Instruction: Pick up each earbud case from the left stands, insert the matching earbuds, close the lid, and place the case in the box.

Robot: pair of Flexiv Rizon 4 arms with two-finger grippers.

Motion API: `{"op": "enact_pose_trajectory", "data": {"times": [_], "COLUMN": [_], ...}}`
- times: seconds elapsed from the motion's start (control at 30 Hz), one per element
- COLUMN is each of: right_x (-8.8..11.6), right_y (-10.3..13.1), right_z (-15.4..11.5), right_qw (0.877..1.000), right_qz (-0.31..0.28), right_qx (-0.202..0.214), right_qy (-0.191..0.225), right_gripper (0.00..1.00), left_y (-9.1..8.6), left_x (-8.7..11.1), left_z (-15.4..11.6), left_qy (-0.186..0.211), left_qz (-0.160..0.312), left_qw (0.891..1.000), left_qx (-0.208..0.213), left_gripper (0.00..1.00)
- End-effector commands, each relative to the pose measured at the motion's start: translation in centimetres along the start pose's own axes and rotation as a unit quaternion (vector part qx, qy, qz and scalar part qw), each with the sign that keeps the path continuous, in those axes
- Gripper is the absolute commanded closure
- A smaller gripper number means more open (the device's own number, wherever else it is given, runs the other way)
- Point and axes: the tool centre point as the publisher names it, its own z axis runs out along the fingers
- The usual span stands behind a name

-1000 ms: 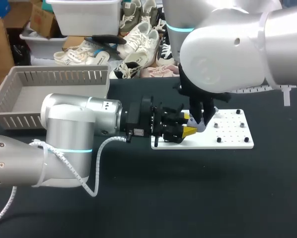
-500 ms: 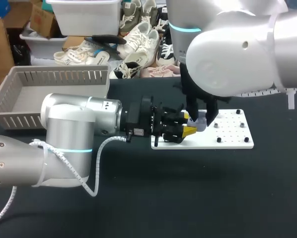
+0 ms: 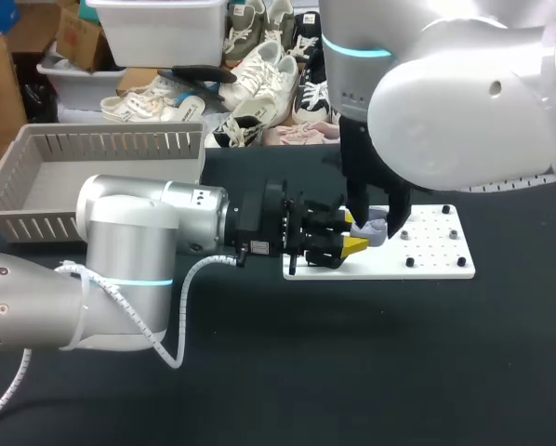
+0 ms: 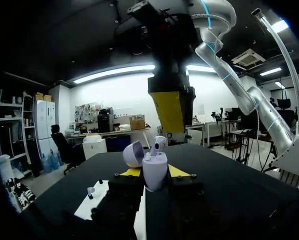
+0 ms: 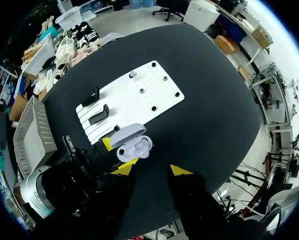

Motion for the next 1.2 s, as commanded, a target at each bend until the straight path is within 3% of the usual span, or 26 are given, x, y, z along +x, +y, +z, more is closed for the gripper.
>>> {"op": "enact_pose_trajectory", "data": {"times": [0.03,0.2,0.3,0.5,0.63,1.2], "right_x": [0.9,2.1,2.4,2.5,2.3,0.4], "right_y": [-1.1,-1.5,-1.7,-2.2,-2.4,-2.2], "right_z": [-0.4,-0.7,-0.2,0.2,0.4,1.2], "right_qw": [1.0,0.997,0.997,0.993,0.992,0.989], "right_qz": [-0.005,-0.055,-0.069,-0.098,-0.102,-0.115], "right_qx": [-0.019,-0.049,-0.046,-0.071,-0.073,-0.093], "right_qy": [-0.004,-0.004,-0.008,-0.006,-0.006,0.007], "right_gripper": [0.58,0.56,0.42,0.4,0.5,0.52], "left_y": [0.0,0.0,0.0,0.0,0.0,0.0], "left_x": [0.0,0.0,0.0,0.0,0.0,0.0], "left_z": [0.1,0.1,0.1,0.1,0.1,0.1], "left_qy": [0.001,0.001,0.001,0.001,0.001,0.001], "left_qz": [0.0,0.0,0.0,0.0,0.0,0.0], "left_qw": [1.0,1.0,1.0,1.0,1.0,1.0], "left_qx": [-0.001,-0.001,-0.001,-0.001,-0.001,-0.001], "left_gripper": [1.0,1.0,1.0,1.0,1.0,1.0]}}
